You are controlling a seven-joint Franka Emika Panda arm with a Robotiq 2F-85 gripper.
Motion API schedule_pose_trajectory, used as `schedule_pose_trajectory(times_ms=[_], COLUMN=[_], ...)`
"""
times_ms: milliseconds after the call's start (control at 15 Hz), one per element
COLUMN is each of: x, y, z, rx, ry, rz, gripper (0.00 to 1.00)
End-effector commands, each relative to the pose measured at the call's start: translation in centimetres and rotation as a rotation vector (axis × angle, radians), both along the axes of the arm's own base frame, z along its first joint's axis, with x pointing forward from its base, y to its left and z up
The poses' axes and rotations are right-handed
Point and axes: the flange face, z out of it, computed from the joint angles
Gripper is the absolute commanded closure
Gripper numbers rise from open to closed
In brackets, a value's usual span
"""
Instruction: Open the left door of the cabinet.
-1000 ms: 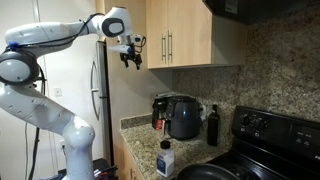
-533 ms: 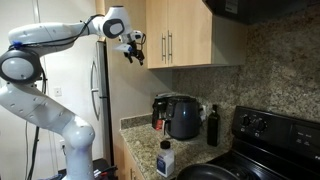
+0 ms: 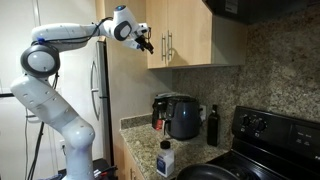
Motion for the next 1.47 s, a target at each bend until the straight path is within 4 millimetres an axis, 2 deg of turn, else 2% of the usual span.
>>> schedule_pose_trajectory(times_ms=[0,200,533,667,800,867,933,1067,1267,1400], x=[1.4,5.0,10.3,11.7,11.7,11.7,11.8,11.7,11.7,11.6], y=[-0.2,-0.8,0.0,0.0,0.3,0.5,0.5,0.4,0.1,0.1], z=[-0.2,0.7,-0.3,-0.2,0.1,-0.1,-0.2,-0.1,-0.4,-1.5], rx=[-0.023,0.041,0.067,0.061,0.057,0.053,0.05,0.036,0.023,0.007], ry=[-0.045,-0.127,-0.143,-0.168,-0.163,-0.155,-0.151,-0.145,-0.133,-0.122], rz=[-0.045,-0.102,-0.119,-0.125,-0.109,-0.101,-0.095,-0.089,-0.079,-0.069], gripper=[0.0,0.0,0.0,0.0,0.0,0.25,0.26,0.38,0.61,0.74])
